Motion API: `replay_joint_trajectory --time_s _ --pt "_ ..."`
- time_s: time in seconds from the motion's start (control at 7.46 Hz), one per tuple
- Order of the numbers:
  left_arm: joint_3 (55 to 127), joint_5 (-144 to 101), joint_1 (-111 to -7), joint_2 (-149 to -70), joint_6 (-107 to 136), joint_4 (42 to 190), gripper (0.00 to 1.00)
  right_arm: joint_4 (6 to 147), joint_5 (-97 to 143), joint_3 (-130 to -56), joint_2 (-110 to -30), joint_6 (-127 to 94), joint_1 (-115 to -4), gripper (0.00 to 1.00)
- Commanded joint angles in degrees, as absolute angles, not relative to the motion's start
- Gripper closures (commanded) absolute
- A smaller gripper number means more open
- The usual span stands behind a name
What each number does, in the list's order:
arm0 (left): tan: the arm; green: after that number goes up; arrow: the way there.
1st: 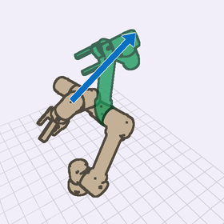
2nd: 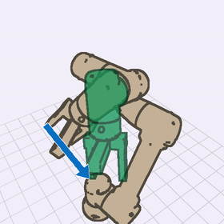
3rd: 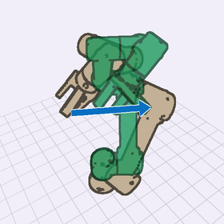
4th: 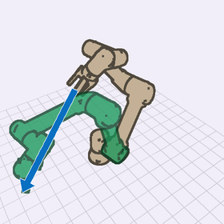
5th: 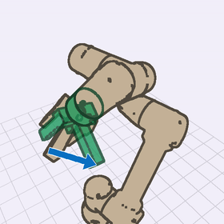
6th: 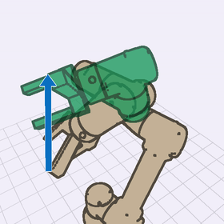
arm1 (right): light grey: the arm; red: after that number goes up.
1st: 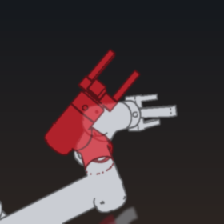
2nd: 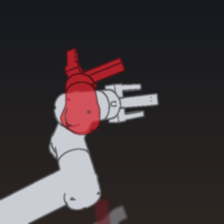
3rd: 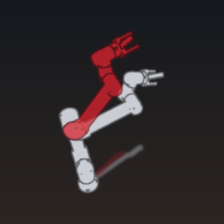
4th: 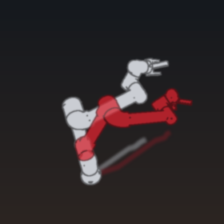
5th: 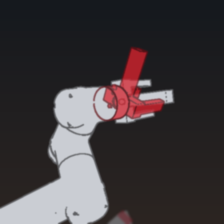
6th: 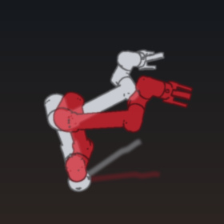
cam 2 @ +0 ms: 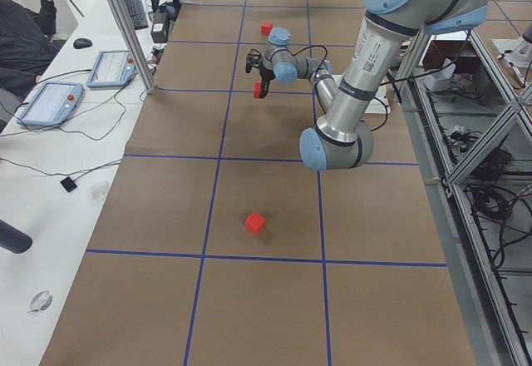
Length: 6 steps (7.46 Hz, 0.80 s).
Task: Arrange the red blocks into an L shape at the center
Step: 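Carry the red cube to the table center and set it down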
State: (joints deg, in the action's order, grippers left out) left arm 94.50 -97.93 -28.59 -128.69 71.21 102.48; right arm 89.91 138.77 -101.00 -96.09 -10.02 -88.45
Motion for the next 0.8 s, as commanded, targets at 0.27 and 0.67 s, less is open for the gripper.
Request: replay_joint_trajectory --time_s 0.27,0.67 --pt "74.1 -97.65 -30.5 -145.28 71.19 101.51 1.0 89.91 138.78 -100.99 -96.06 -10.11 -88.42 0.01" --pt "70.76 -97.65 -30.32 -145.55 71.1 101.69 1.0 89.91 138.78 -100.99 -96.06 -10.11 -88.42 0.01"
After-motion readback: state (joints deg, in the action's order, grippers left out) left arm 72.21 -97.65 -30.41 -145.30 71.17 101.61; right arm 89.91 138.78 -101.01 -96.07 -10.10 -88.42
